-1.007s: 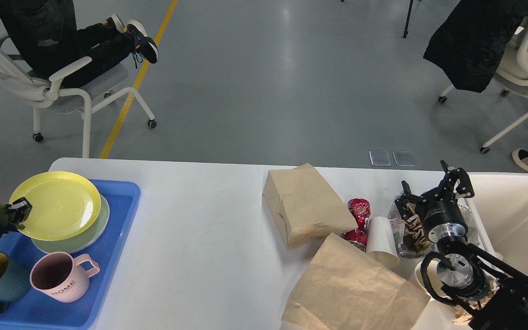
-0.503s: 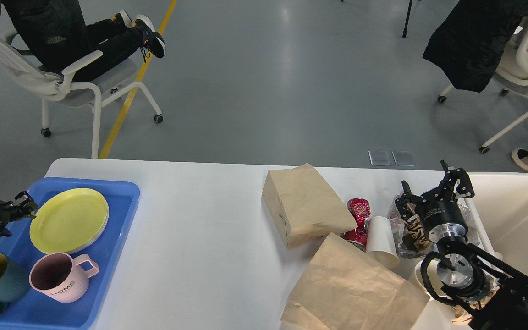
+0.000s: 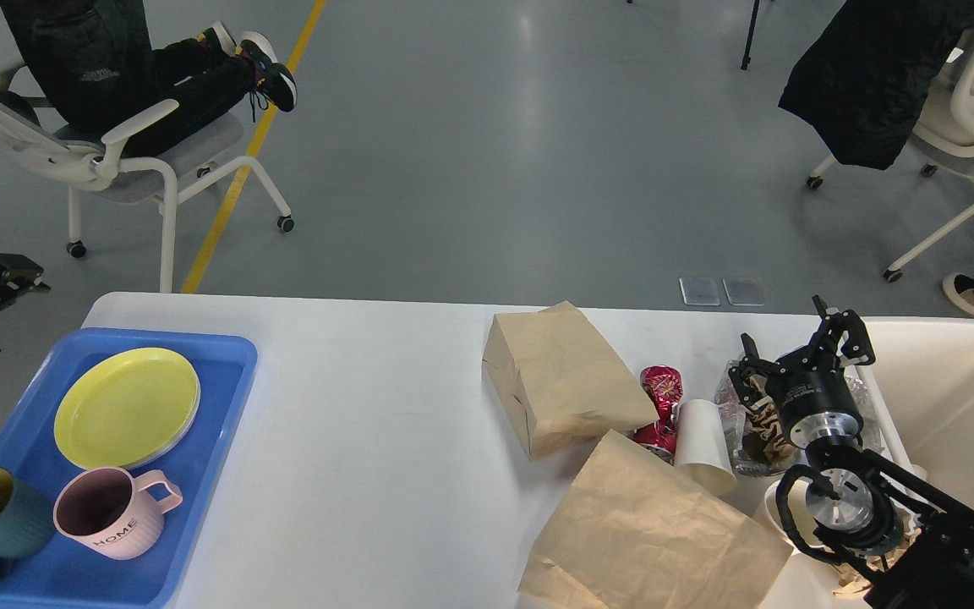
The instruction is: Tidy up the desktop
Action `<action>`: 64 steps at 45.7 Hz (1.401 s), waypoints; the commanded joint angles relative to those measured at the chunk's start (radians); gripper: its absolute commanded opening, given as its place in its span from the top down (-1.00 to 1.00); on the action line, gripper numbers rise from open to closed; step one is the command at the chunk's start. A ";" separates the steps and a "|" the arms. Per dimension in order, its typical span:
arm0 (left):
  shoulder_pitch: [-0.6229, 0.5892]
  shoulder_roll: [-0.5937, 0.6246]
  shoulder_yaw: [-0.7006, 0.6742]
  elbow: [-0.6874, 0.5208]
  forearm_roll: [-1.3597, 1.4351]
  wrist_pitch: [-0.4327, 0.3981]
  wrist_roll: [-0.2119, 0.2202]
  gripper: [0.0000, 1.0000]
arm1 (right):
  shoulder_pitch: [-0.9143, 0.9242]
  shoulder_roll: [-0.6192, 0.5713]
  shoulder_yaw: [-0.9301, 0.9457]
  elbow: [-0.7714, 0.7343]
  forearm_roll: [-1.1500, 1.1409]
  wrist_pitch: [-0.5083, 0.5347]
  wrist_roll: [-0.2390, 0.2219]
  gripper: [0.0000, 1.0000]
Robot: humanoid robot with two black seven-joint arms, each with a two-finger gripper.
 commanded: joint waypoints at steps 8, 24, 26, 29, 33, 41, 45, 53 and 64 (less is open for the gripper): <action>0.227 -0.069 -0.662 -0.006 0.000 -0.016 0.006 -0.92 | 0.000 0.000 0.000 0.000 0.000 0.000 0.000 -1.00; 0.479 -0.323 -1.251 0.004 0.003 0.017 -0.121 -0.92 | 0.000 0.000 0.000 0.000 0.000 0.000 0.000 -1.00; 0.490 -0.331 -1.251 0.015 0.005 0.017 -0.175 -0.92 | 0.000 0.000 0.000 0.000 0.000 0.000 0.000 -1.00; 0.493 -0.348 -1.249 0.038 0.005 0.017 -0.264 -0.92 | 0.000 0.000 0.000 0.000 0.002 0.000 0.000 -1.00; 0.494 -0.383 -1.244 0.044 0.003 0.017 -0.376 -0.92 | 0.000 0.000 0.000 0.000 0.000 0.000 0.000 -1.00; 0.526 -0.466 -1.254 0.043 -0.008 0.011 -0.526 -0.92 | 0.000 0.000 0.000 0.000 0.000 0.000 0.000 -1.00; 0.569 -0.498 -1.286 0.034 -0.014 0.011 -0.530 -0.92 | 0.000 0.000 0.000 0.001 0.000 0.000 0.000 -1.00; 0.701 -0.523 -1.431 -0.072 -0.009 0.009 -0.496 -0.92 | 0.002 0.000 0.000 0.001 0.000 0.000 0.000 -1.00; 0.864 -0.524 -1.544 -0.213 -0.002 0.024 -0.485 -0.92 | 0.002 0.000 0.000 0.001 0.000 0.000 0.000 -1.00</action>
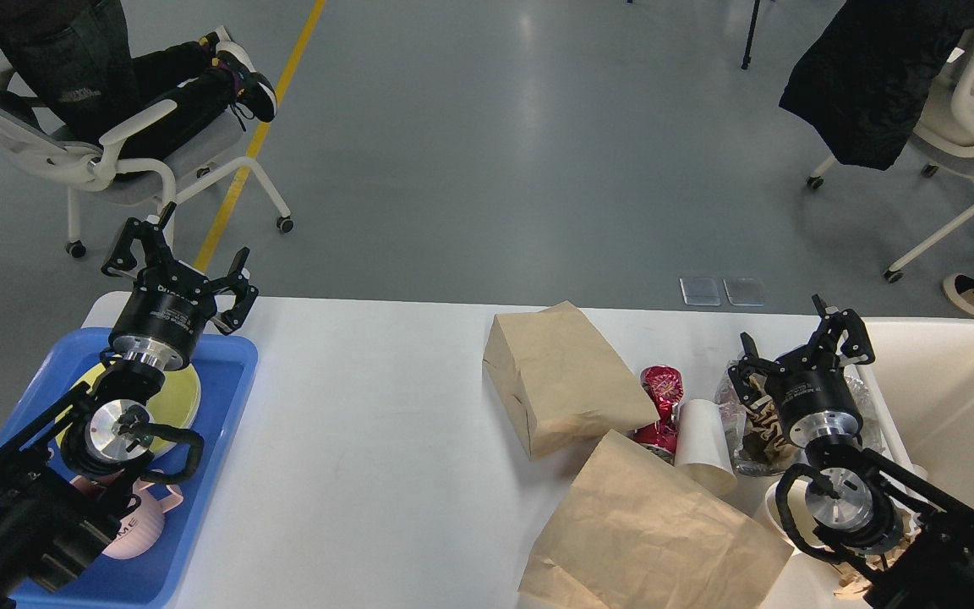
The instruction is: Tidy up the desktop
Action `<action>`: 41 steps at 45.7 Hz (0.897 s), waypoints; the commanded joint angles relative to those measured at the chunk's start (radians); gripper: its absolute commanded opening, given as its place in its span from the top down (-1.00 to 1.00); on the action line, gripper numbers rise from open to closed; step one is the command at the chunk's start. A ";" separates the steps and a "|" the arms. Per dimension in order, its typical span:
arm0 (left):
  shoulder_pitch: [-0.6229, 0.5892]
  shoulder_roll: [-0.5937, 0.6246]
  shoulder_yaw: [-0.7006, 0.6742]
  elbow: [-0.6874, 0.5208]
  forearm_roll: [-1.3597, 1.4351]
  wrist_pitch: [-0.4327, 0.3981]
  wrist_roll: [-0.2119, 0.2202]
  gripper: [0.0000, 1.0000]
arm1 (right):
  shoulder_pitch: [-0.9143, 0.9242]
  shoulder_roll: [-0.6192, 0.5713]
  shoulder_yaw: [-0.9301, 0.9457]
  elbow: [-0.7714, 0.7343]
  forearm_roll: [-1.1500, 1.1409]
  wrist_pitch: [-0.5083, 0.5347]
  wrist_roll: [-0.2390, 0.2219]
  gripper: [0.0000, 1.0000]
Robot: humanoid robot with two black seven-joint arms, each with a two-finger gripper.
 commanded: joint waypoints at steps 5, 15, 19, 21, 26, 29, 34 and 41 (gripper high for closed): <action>0.105 -0.013 -0.028 -0.037 0.001 -0.006 -0.001 -0.92 | 0.000 0.000 0.000 0.000 0.000 0.000 0.000 -1.00; 0.108 -0.014 -0.034 -0.037 -0.002 -0.040 0.001 -0.92 | 0.000 0.000 0.000 0.000 0.000 0.000 0.000 -1.00; 0.104 -0.014 -0.034 -0.037 -0.002 -0.040 0.002 -0.92 | 0.000 0.000 0.000 0.000 0.000 0.000 0.000 -1.00; 0.101 -0.014 -0.034 -0.037 -0.002 -0.040 0.001 -0.92 | -0.002 0.000 0.000 0.000 0.000 0.000 0.000 -1.00; 0.087 -0.011 -0.031 -0.036 -0.002 -0.034 0.002 -0.92 | -0.002 0.000 0.000 0.000 0.000 0.000 0.000 -1.00; 0.084 -0.010 -0.036 -0.036 0.000 -0.035 -0.001 -0.92 | -0.002 0.000 0.000 0.000 0.000 0.000 0.000 -1.00; 0.079 -0.008 -0.031 -0.026 0.004 -0.026 -0.003 -0.92 | -0.002 0.000 0.000 0.000 0.000 0.000 0.000 -1.00; 0.059 -0.005 -0.037 -0.019 0.000 -0.023 -0.012 -0.92 | 0.000 0.000 0.000 0.000 0.000 0.000 0.000 -1.00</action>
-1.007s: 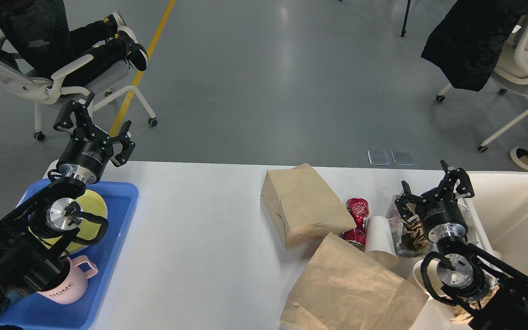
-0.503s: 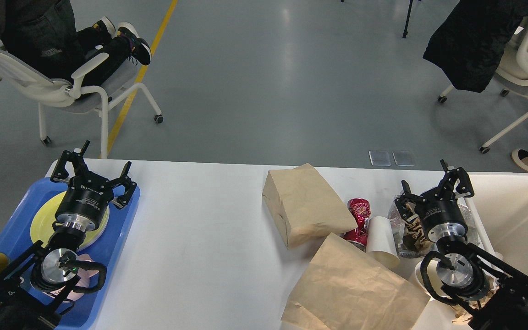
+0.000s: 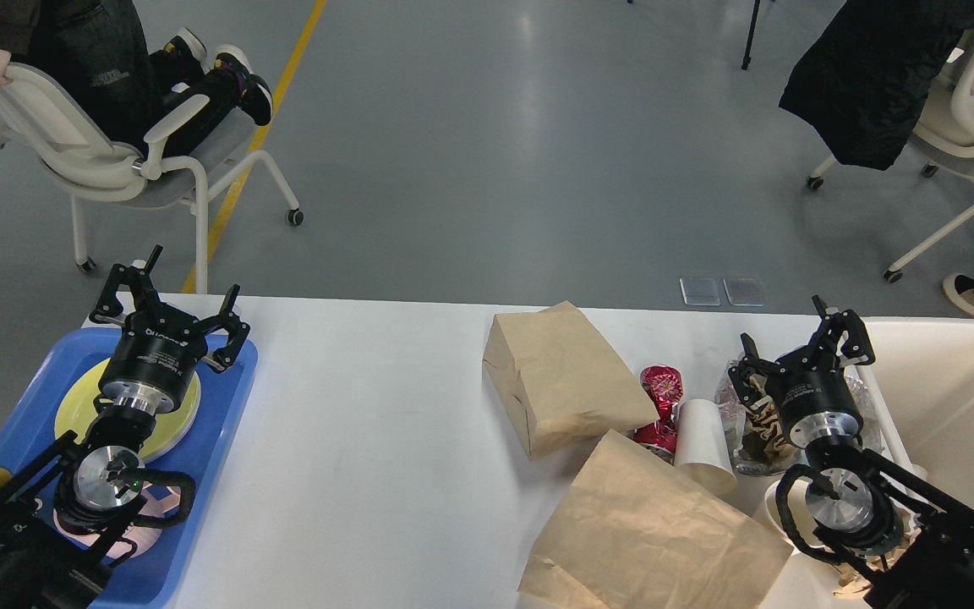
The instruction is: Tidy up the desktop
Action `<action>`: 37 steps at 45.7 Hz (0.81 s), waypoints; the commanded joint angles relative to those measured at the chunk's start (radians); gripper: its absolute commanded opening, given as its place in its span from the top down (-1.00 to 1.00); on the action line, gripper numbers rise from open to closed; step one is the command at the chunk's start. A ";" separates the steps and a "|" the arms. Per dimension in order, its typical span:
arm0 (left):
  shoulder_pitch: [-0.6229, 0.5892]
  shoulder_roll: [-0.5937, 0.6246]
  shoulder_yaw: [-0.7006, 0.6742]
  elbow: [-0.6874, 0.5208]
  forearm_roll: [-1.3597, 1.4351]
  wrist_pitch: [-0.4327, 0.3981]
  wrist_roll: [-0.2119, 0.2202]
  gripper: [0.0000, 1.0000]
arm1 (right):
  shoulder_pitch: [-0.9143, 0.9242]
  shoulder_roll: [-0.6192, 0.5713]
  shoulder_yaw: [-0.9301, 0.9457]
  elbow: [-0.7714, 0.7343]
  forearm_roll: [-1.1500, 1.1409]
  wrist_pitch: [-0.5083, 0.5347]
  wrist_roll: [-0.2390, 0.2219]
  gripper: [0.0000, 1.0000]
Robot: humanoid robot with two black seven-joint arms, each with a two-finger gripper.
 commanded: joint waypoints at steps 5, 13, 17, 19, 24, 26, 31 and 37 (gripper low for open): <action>-0.015 -0.005 -0.057 0.016 -0.015 -0.001 -0.013 -0.92 | 0.002 0.000 0.000 0.000 0.000 0.000 0.000 -1.00; -0.021 -0.061 -0.087 0.066 -0.014 -0.007 -0.013 -0.92 | 0.002 0.000 0.000 0.000 0.000 0.000 0.000 -1.00; -0.018 -0.068 -0.116 0.066 -0.017 -0.027 -0.011 -0.92 | 0.002 0.000 0.000 0.000 0.000 0.000 0.000 -1.00; -0.017 -0.068 -0.140 0.066 -0.017 -0.036 -0.005 -0.92 | 0.002 0.000 0.000 0.000 0.000 0.000 0.000 -1.00; -0.020 -0.066 -0.166 0.067 -0.014 -0.038 -0.004 -0.92 | 0.000 0.000 0.000 0.000 0.000 0.000 0.000 -1.00; -0.026 -0.063 -0.171 0.067 -0.014 -0.038 -0.004 -0.92 | 0.000 0.000 0.000 0.000 0.000 0.000 0.000 -1.00; -0.046 -0.063 -0.168 0.069 -0.015 -0.035 -0.001 -0.92 | 0.000 0.000 0.000 0.000 0.000 0.000 0.000 -1.00; -0.037 -0.071 -0.163 0.070 -0.009 -0.036 -0.008 -0.92 | 0.000 0.000 0.000 0.000 0.000 0.000 0.000 -1.00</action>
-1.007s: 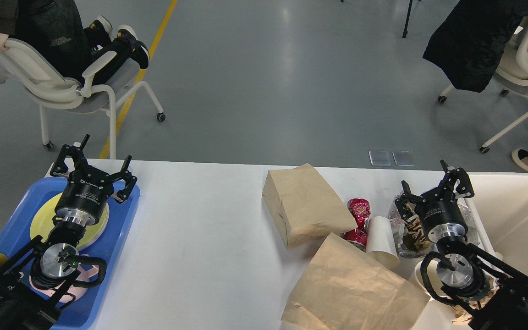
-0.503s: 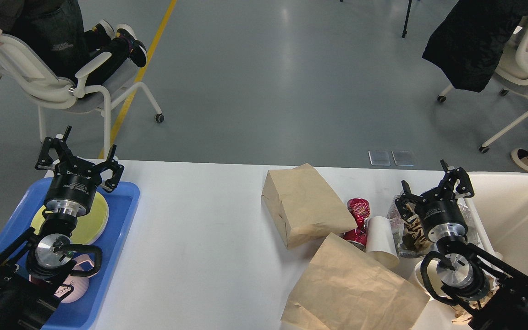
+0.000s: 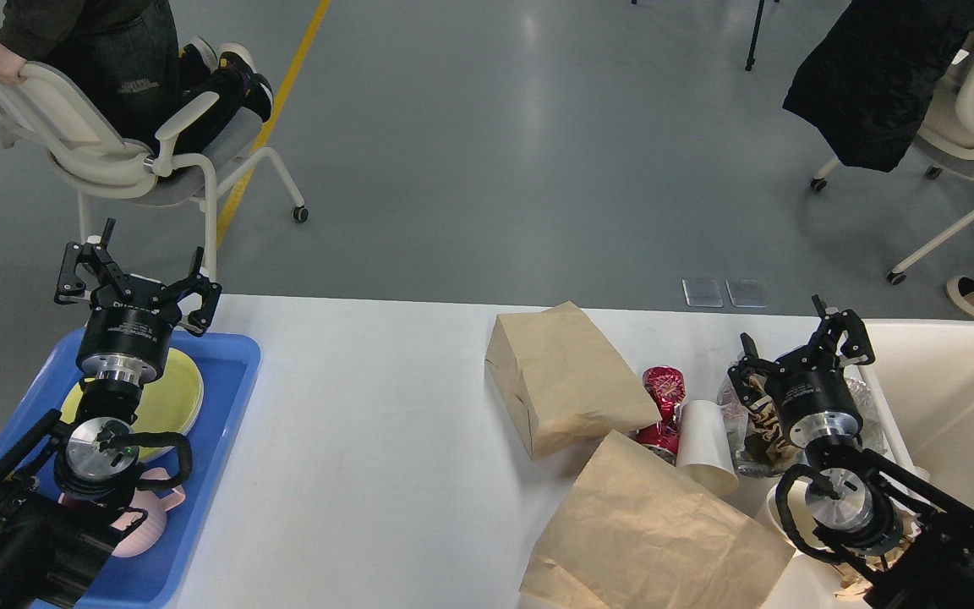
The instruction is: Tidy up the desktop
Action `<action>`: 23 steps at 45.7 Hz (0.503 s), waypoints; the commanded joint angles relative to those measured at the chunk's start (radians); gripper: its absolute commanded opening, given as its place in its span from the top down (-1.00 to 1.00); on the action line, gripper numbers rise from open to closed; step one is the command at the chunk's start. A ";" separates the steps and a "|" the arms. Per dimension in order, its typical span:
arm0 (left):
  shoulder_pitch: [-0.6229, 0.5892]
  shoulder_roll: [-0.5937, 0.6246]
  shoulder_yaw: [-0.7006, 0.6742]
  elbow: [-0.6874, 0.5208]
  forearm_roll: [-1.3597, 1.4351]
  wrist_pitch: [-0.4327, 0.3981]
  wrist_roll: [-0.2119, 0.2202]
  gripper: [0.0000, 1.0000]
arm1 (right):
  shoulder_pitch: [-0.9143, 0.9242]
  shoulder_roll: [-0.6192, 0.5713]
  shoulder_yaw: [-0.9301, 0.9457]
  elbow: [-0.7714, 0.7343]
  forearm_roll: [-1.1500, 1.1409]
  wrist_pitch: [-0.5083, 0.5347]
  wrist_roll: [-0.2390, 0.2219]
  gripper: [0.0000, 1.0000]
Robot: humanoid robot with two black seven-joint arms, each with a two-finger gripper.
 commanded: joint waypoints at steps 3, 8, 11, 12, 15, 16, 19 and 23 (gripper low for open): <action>0.010 -0.023 0.010 0.002 0.005 -0.005 -0.009 -0.92 | 0.000 0.000 0.000 0.000 0.000 0.000 0.000 -1.00; 0.018 -0.045 0.020 0.005 0.013 -0.005 -0.007 -0.92 | 0.000 0.000 0.000 0.000 0.000 0.000 0.000 -1.00; 0.043 -0.049 0.030 0.008 0.016 -0.012 -0.007 -0.92 | 0.000 0.000 0.000 0.000 0.000 0.000 0.000 -1.00; 0.052 -0.051 0.036 0.008 0.016 -0.021 -0.007 -0.92 | 0.000 0.000 0.000 0.000 0.000 0.000 0.000 -1.00; 0.067 -0.060 0.058 0.008 0.017 -0.076 -0.012 -0.92 | 0.000 0.000 0.000 0.000 0.000 -0.001 0.000 -1.00; 0.070 -0.064 0.063 0.008 0.017 -0.096 -0.012 -0.92 | 0.000 0.000 0.000 -0.002 0.000 0.000 0.000 -1.00; 0.072 -0.078 0.066 0.009 0.022 -0.124 -0.020 -0.92 | 0.000 0.000 0.000 -0.002 0.000 -0.001 0.000 -1.00; 0.072 -0.080 0.061 0.017 0.020 -0.127 -0.052 -0.92 | 0.000 0.000 0.000 -0.002 0.000 0.000 0.000 -1.00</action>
